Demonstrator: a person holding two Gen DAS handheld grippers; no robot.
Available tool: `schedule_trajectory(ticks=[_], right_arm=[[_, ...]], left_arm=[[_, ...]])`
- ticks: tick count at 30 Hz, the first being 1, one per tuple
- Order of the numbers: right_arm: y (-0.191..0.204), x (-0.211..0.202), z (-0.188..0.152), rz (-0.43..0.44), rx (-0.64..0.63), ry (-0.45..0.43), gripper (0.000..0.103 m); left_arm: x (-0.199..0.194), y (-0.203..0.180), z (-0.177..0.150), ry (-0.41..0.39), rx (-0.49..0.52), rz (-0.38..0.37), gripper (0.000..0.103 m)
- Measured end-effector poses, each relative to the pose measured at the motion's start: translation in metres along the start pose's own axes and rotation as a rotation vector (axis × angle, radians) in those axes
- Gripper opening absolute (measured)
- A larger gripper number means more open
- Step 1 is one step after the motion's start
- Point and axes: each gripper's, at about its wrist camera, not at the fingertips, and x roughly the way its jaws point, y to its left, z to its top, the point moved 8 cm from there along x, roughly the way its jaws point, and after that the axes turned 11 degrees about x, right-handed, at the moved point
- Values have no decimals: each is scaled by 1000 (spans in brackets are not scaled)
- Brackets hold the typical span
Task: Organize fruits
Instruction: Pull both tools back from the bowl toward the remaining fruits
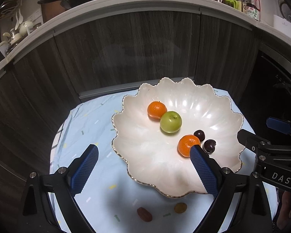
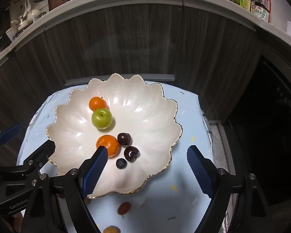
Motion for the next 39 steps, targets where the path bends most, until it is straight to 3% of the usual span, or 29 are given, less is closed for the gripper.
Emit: schedule_trajectory(ticks=[20, 39], right_arm=[[10, -46, -18, 0, 25, -32, 84], [16, -58, -48, -16, -3, -24, 84]], left_arm=[[-48, 9, -14, -40, -3, 21, 97], [-60, 9, -46, -20, 7, 26, 96]])
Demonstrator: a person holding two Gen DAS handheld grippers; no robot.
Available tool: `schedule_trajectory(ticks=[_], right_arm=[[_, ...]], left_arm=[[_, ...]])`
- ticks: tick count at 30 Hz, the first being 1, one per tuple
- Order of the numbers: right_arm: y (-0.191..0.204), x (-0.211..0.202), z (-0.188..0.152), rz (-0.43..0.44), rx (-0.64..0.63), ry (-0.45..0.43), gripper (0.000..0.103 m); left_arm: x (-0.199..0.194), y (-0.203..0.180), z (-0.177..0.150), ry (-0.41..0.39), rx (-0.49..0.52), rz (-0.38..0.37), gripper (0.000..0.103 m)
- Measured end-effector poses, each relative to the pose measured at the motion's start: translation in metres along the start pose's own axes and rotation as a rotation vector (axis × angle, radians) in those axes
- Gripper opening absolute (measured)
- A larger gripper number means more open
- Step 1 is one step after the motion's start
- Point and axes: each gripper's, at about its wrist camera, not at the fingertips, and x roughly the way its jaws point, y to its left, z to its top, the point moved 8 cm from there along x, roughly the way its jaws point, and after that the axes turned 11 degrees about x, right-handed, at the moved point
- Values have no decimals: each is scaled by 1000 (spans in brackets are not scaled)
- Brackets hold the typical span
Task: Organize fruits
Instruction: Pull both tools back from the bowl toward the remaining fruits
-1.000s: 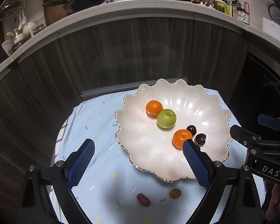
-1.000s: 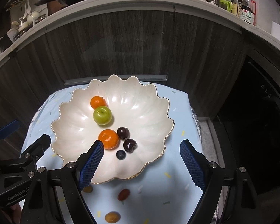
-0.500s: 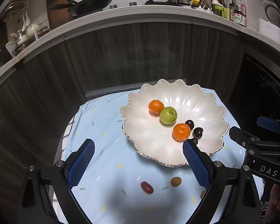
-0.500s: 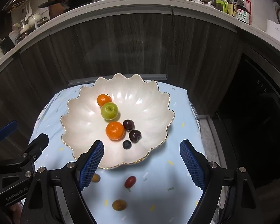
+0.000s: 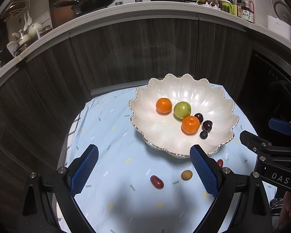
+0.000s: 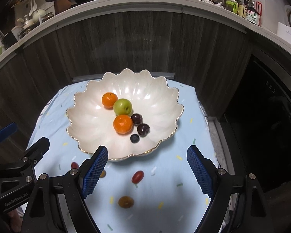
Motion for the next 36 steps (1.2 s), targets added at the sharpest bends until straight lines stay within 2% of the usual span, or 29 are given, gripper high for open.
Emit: schedule_trajectory(ticks=[16, 36], right_arm=[[-3, 3, -26, -21, -20, 26, 84], [-3, 24, -69, -36, -32, 111, 84]], left_arm=[[9, -9, -30, 44, 20, -15, 96], [40, -25, -73, 117, 41, -77, 87]])
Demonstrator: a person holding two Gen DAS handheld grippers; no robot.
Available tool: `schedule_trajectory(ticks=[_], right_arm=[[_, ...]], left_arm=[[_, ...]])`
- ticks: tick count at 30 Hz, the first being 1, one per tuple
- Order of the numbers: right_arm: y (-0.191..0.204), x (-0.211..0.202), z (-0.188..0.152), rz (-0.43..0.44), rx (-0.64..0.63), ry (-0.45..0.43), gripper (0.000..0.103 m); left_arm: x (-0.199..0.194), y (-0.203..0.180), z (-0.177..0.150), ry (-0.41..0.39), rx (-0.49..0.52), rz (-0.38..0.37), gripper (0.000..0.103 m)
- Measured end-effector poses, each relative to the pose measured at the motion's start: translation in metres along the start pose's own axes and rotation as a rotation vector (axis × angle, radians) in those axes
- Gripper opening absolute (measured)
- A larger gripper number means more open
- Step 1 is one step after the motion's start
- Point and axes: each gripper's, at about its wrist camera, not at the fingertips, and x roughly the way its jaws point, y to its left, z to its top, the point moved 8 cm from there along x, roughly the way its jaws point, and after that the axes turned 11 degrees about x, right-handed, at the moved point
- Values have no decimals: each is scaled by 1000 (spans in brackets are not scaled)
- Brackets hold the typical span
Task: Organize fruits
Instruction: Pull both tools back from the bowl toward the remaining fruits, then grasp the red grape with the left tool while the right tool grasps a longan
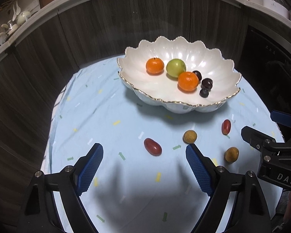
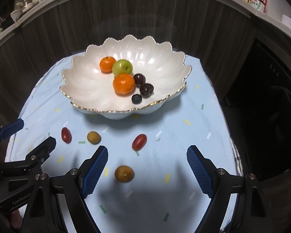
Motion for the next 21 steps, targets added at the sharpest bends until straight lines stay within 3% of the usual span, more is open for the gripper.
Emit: schedule_trajectory(ticks=[15, 21], right_arm=[[6, 22, -25, 0, 8, 76, 84], [8, 30, -33, -9, 12, 102, 78]], left_arm=[[31, -1, -7, 34, 9, -25, 81], [43, -3, -10, 47, 3, -45, 78]])
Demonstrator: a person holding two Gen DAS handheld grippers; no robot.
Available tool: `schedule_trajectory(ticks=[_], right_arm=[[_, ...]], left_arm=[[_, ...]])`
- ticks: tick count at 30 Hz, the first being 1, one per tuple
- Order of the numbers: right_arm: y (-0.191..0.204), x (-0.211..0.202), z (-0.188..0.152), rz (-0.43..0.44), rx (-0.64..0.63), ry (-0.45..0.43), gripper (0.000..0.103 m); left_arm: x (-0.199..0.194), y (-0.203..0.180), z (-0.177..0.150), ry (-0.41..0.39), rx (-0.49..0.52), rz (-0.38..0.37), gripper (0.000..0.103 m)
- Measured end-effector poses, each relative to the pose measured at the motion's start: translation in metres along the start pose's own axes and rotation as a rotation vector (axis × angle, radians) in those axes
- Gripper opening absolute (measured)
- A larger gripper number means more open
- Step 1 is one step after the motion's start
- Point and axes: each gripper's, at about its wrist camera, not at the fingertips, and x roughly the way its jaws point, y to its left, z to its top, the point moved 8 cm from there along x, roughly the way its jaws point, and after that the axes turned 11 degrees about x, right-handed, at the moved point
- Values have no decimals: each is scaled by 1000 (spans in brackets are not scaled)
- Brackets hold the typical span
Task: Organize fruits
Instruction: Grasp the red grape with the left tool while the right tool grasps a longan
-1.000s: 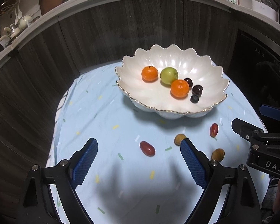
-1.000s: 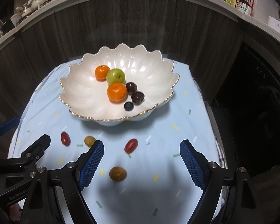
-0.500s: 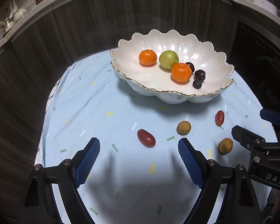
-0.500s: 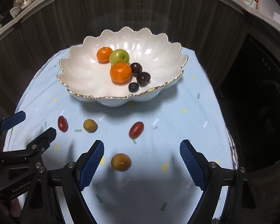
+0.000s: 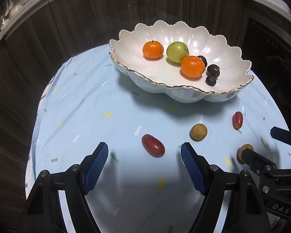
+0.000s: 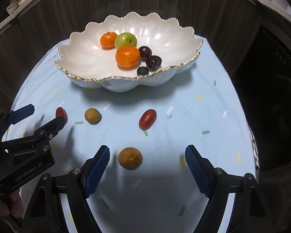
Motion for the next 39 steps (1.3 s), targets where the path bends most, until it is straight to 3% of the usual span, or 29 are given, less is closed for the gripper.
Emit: schedule_trajectory(ticks=[8, 13, 17, 23, 39], right_arm=[[3, 6, -7, 5, 0, 34, 71], [2, 14, -13, 13, 11, 67, 58], [2, 17, -16, 21, 22, 76, 52], [12, 16, -18, 64, 1, 78, 29], [12, 16, -17, 73, 19, 70, 28]], left_arm=[[12, 0, 0, 9, -15, -10, 71], [18, 0, -2, 24, -18, -13, 62], [22, -2, -4, 36, -20, -28, 49], [23, -4, -6, 44, -24, -58, 25], [20, -5, -6, 44, -24, -61, 23]])
